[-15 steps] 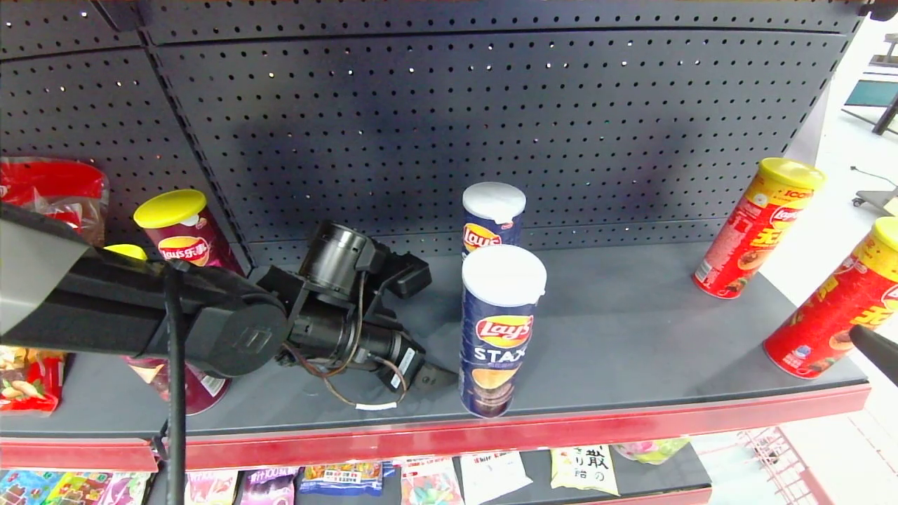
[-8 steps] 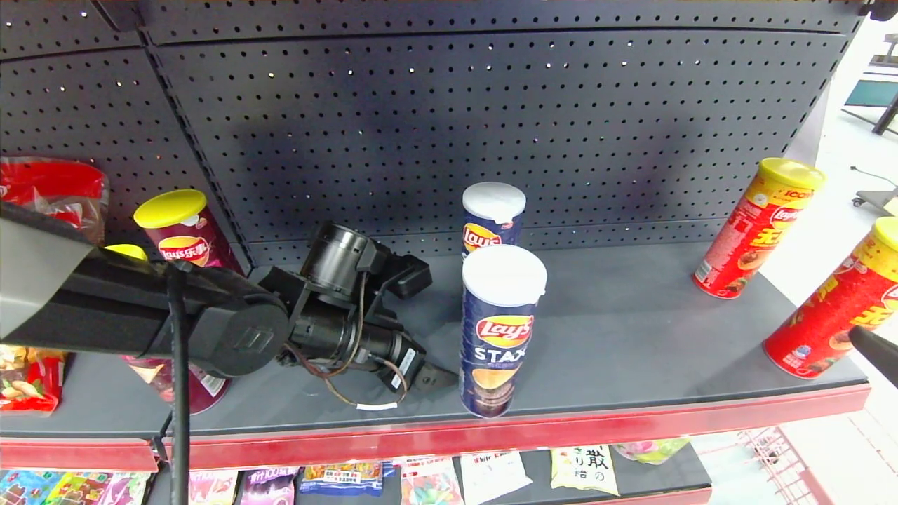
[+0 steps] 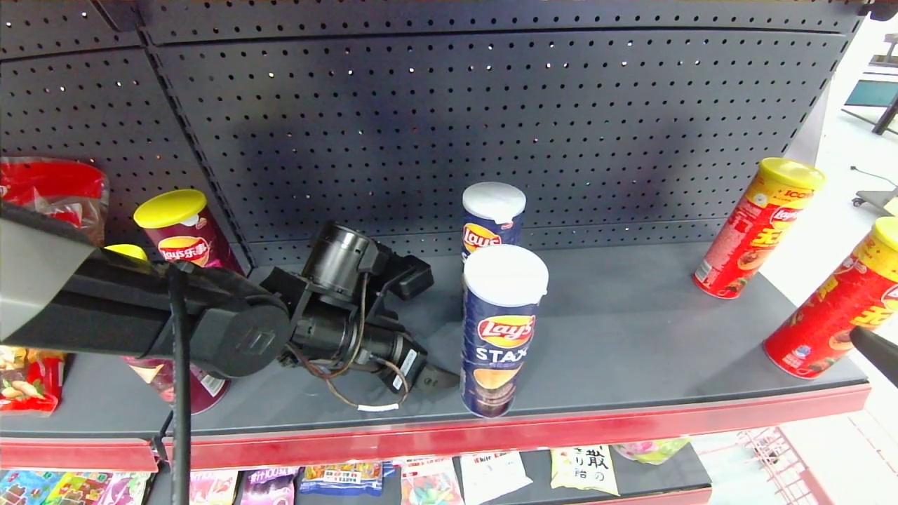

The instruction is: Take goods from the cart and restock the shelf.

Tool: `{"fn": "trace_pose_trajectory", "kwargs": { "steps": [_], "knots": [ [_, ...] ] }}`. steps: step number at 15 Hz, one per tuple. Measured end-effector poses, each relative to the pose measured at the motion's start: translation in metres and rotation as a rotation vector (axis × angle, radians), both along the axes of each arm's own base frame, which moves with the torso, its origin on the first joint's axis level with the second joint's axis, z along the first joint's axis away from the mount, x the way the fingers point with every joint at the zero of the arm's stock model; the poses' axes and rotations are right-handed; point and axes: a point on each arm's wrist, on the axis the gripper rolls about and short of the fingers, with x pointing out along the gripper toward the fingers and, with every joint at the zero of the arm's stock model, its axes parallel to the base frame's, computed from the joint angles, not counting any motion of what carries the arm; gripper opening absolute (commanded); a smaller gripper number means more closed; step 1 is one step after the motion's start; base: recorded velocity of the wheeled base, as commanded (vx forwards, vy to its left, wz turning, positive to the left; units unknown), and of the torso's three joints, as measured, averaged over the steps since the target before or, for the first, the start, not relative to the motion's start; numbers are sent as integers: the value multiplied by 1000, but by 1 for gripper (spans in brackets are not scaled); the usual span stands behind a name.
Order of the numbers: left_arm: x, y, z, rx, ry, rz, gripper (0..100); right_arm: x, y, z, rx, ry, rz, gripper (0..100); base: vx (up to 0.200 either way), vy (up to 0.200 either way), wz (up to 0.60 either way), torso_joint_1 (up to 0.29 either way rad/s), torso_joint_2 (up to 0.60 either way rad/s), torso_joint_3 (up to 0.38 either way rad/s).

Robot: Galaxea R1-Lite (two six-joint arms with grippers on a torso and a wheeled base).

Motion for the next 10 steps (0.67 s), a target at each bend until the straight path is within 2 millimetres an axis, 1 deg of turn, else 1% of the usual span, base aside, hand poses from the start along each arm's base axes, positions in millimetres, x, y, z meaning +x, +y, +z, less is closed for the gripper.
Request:
{"fn": "trace_pose_trajectory", "kwargs": {
  "steps": [6,10],
  "knots": [
    [0,0,0,-1,-1,0,100,0,0,0,1,-1,0,100,0,0,0,0,0,0],
    [-3,-4,0,5,-5,-7,100,-1,0,-1,0,0,0,100,0,0,0,0,0,0]
  ]
}}
